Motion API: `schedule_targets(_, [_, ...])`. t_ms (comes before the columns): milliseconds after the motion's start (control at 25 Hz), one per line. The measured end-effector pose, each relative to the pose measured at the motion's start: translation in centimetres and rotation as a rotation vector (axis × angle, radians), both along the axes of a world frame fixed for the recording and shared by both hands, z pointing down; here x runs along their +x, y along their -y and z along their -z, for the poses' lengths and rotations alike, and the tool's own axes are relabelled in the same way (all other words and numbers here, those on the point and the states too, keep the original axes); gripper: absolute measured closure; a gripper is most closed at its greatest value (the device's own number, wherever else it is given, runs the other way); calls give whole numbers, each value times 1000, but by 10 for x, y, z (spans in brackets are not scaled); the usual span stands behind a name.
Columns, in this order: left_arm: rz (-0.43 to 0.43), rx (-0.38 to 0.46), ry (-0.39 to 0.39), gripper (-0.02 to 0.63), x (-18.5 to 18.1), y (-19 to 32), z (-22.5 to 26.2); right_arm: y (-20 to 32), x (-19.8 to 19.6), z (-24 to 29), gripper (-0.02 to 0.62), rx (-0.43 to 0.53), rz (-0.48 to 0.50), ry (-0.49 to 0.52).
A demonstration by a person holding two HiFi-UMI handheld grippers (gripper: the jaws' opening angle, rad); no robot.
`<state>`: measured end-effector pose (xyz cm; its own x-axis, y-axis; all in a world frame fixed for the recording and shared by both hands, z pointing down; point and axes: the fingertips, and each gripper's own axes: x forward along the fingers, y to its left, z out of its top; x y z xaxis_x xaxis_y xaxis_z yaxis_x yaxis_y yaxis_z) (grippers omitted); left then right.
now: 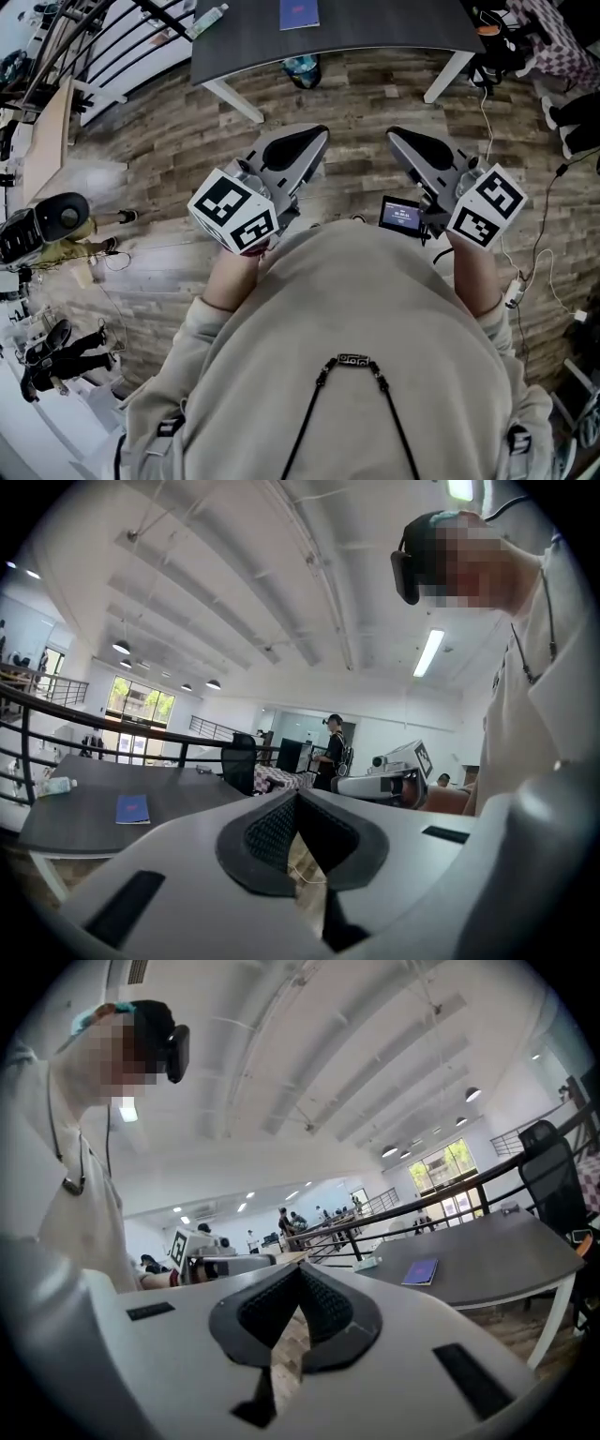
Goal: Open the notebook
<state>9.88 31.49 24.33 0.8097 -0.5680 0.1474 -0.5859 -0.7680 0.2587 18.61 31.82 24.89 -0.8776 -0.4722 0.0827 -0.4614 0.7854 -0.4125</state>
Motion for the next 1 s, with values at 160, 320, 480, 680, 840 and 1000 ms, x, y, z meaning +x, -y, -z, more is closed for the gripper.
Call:
schedule_targets(160, [-36,-30,33,603,9,11,-12,11,11,-12,580,-32,48,-1])
schedule_targets(320, [-46,-57,49,604,17,-4,-21,4,28,-17,580,-34,50,1])
schedule_targets(480, [-12,-76,39,603,5,-2,-22,7,38,-23,580,-57,2,10])
schedule_targets(680, [2,-75,26,603,-4,14,-24,13,36,-15,579,-24,-9,8])
schedule_targets(840, [-27,-55,6,604,-5,35,-21,32,36,-9,578,-19,-53,-3])
schedule_targets(1000, [-61,-44,-16,603,-7,58,-14,51,32,-3,579,-15,-90,-8])
